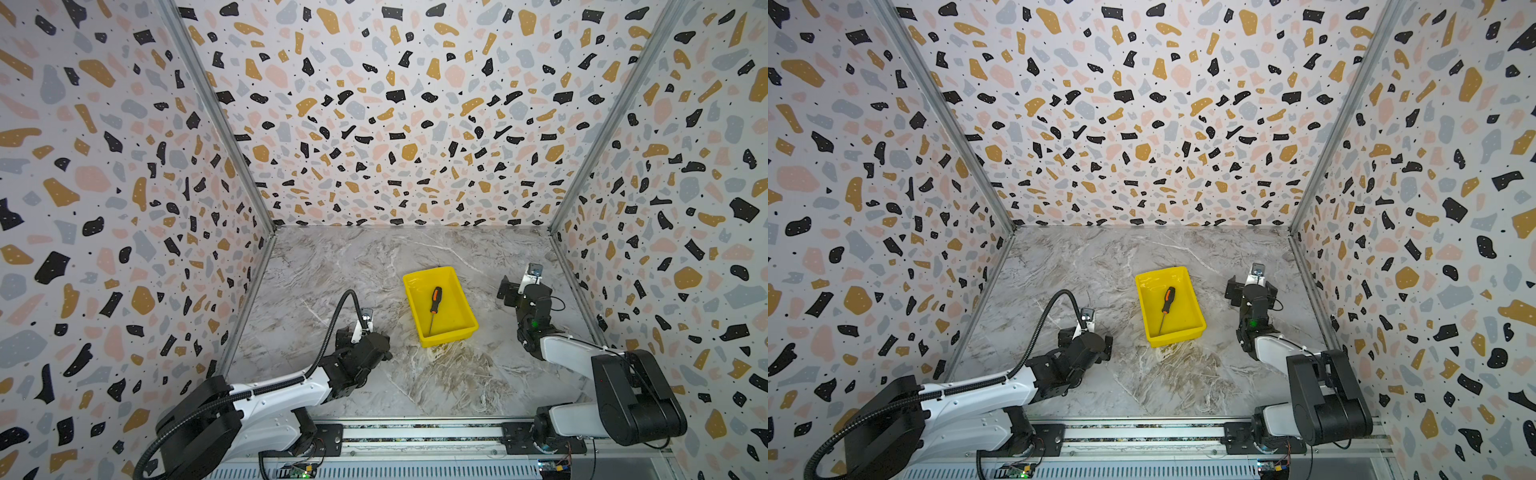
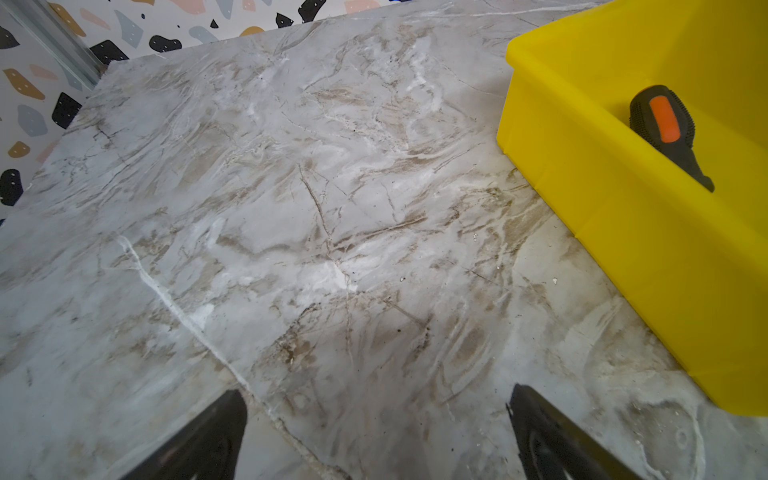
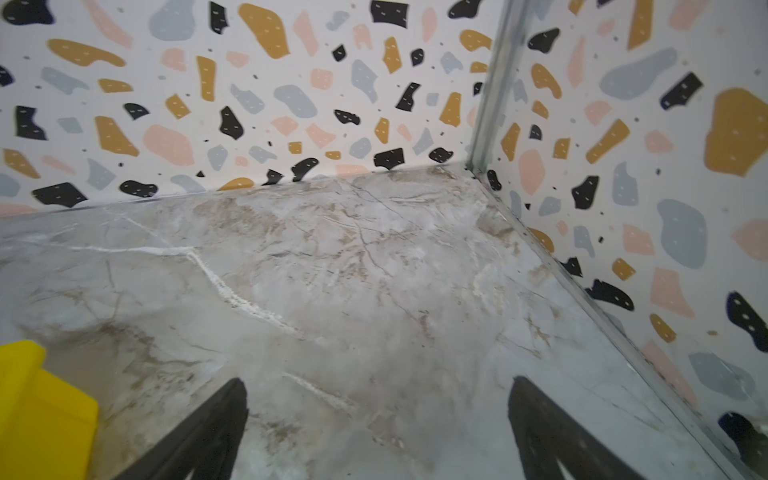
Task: Put the screwdriver in the bin
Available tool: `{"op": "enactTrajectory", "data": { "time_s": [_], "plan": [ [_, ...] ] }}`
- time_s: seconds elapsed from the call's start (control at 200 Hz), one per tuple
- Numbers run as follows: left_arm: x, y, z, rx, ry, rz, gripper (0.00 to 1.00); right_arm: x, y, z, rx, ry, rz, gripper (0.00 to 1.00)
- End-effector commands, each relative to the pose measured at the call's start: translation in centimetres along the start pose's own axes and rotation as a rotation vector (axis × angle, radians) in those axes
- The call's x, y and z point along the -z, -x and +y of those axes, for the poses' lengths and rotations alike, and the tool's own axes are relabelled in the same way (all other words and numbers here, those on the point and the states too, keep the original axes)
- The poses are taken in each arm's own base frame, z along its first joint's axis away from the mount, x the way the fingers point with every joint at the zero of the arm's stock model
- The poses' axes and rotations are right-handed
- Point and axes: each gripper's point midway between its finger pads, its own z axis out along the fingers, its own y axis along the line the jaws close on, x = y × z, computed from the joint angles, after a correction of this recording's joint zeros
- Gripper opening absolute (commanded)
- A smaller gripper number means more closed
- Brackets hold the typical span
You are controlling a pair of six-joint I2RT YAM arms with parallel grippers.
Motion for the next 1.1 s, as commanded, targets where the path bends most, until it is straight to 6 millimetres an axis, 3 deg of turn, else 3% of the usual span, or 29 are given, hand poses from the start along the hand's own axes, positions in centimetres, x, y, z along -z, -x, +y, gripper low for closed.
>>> {"op": "enactTrajectory", "data": {
  "time_s": [0.0, 0.105, 0.18, 0.245, 0.27, 0.41, 0.506, 0.606, 0.676, 0.751, 0.926, 1.096],
  "plan": [
    [0.0, 0.6, -0.2, 0.015, -0.005, -0.019, 1.0, 1.3, -3.0, 0.1, 0.135, -0.059, 0.006, 1.0],
    [0.0, 0.5, -0.3, 0.008, -0.013, -0.011, 1.0, 1.9, -2.4, 0.6, 0.143, -0.01, -0.049, 0.98],
    [0.1, 0.5, -0.3, 0.01, -0.018, -0.014, 1.0, 3.1, -1.5, -1.7, 0.118, -0.062, -0.145, 1.0],
    [0.2, 0.7, -0.2, 0.016, -0.017, -0.021, 1.0, 4.4, -1.8, -3.5, 0.016, 0.022, -0.239, 0.99],
    [0.2, 0.7, -0.2, 0.017, -0.016, -0.021, 1.0, 4.3, -2.7, -3.6, -0.002, 0.04, -0.216, 0.99],
    [0.4, 1.2, 0.2, 0.031, 0.002, -0.043, 1.0, 2.0, -3.5, -2.8, 0.033, 0.046, -0.129, 0.99],
    [0.8, 3.4, 0.9, 0.026, 0.058, -0.107, 1.0, 1.8, -3.5, -2.8, 0.023, 0.058, -0.121, 0.99],
    [1.9, 7.0, 3.1, 0.053, 0.208, -0.233, 1.0, 1.9, -3.5, -2.8, 0.025, 0.06, -0.124, 0.99],
    [3.3, 9.5, 5.6, 0.095, 0.373, -0.338, 1.0, 1.9, -3.4, -2.8, 0.025, 0.059, -0.127, 0.99],
    [4.6, 11.2, 7.7, 0.124, 0.501, -0.43, 1.0, 1.9, -3.5, -2.8, 0.024, 0.06, -0.125, 0.99],
    [2.9, 10.3, 11.5, 0.072, 0.533, -0.502, 1.0, 1.8, -3.4, -2.8, 0.024, 0.06, -0.125, 0.99],
    [0.4, 10.5, 12.6, 0.002, 0.501, -0.477, 1.0, 1.9, -3.5, -2.8, 0.022, 0.064, -0.124, 0.99]
  ]
}}
